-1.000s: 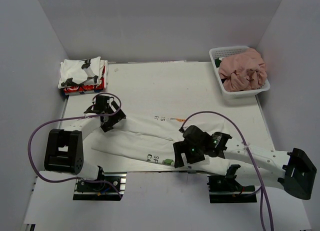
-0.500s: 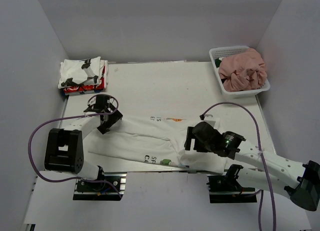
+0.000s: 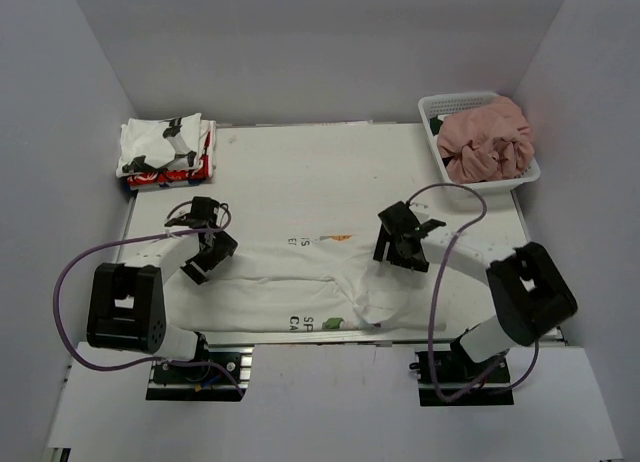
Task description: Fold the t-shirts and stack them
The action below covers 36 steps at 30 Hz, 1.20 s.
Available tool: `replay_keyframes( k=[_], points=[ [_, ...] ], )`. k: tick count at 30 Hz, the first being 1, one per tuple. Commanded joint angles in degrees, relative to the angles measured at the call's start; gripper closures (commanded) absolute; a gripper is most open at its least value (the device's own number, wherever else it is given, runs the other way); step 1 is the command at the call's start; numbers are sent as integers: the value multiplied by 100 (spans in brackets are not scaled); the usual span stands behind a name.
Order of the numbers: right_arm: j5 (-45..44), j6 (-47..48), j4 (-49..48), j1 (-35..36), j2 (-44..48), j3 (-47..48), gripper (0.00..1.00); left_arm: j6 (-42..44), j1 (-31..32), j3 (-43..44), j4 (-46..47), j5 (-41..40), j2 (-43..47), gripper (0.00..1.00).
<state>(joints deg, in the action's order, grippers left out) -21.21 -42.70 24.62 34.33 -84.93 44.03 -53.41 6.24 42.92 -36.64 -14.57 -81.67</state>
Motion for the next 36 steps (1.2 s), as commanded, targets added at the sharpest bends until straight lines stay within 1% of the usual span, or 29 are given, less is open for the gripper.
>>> replay_keyframes(
  k=[1,2,3,5,6,7,8,9,10,11,12,13,14,15,16,17,18,20,21,23,25,28,29,30,31,32,33,34,36],
  points=[
    [180,507,-844,-444,-1038,727,9,-12,35,77,-563,15,353,0],
    [179,639,-862,-514,-1226,852,9,-12,35,24,-668,15,423,0],
    [179,788,-1010,-715,-1802,1123,9,-12,35,-89,-669,-63,493,0],
    [205,973,-1047,-813,-2219,1694,9,-12,35,-213,-669,23,564,0],
    [231,1070,-1082,-927,-2465,2132,9,40,35,-213,-730,146,564,0],
    [353,1419,-1004,-954,-3164,2745,9,41,35,-344,-730,208,564,0],
    [328,1518,-899,-980,-3388,3099,9,41,35,-424,-730,278,564,0],
    [389,1684,-767,-980,-4052,3755,9,93,35,-581,-730,340,564,0],
    [668,2086,-635,-980,-4267,4554,9,146,87,-670,-669,401,564,0],
    [906,2134,-538,-980,-4452,4910,9,146,88,-740,-669,402,564,0],
    [1030,2273,-485,-980,-4950,5575,9,146,88,-854,-669,463,564,0],
    [1231,2388,-676,-980,-5085,6129,9,146,158,-907,-669,525,564,0],
    [1729,2485,-809,-972,-5191,6309,9,146,237,-977,-669,708,669,0],
    [1943,2599,-1227,-954,-5392,6511,9,216,237,-1117,-529,849,818,0],
    [2032,2617,-1789,-937,-5429,6513,9,217,316,-1119,-528,972,880,0],
    [2686,2583,-2012,-928,-5482,6522,9,278,421,-1197,-432,1252,950,0],
    [2840,2521,-2310,-936,-5700,6626,9,278,483,-1198,-431,1403,1012,0],
    [3026,2329,-2383,-936,-5981,7178,9,339,693,-1303,-431,1718,1205,0],
    [3053,2266,-2566,-928,-6157,7311,9,340,764,-1303,-431,1816,1276,0],
    [3210,2152,-2647,-989,-6299,7890,9,427,1000,-1356,-431,2105,1381,0],
    [3238,2212,-2577,-980,-6423,8303,9,428,1186,-1260,-510,2159,1461,0],
    [2983,2625,-2515,-972,-6160,8604,9,664,1529,-830,-869,1976,1540,0],
    [2869,2722,-2471,-980,-5950,8579,9,665,1608,-411,-1306,1706,1488,0],
    [2755,2906,-2297,-980,-5713,8570,9,726,1774,-215,-1493,1572,1487,0],
    [2676,2942,-2104,-980,-5589,8509,9,726,1845,-31,-1651,1284,1418,0],
    [2544,2969,-1841,-980,-5318,8351,9,726,1898,345,-2036,1090,1417,0],
    [2334,2908,-1699,-980,-5011,8245,9,726,1951,540,-2257,896,1339,0],
    [2149,2873,-1262,-972,-4729,7783,9,726,2021,890,-2486,546,1286,0],
    [1902,2750,-917,-945,-4359,7473,9,726,2091,1052,-2629,368,1285,0]
  ],
)
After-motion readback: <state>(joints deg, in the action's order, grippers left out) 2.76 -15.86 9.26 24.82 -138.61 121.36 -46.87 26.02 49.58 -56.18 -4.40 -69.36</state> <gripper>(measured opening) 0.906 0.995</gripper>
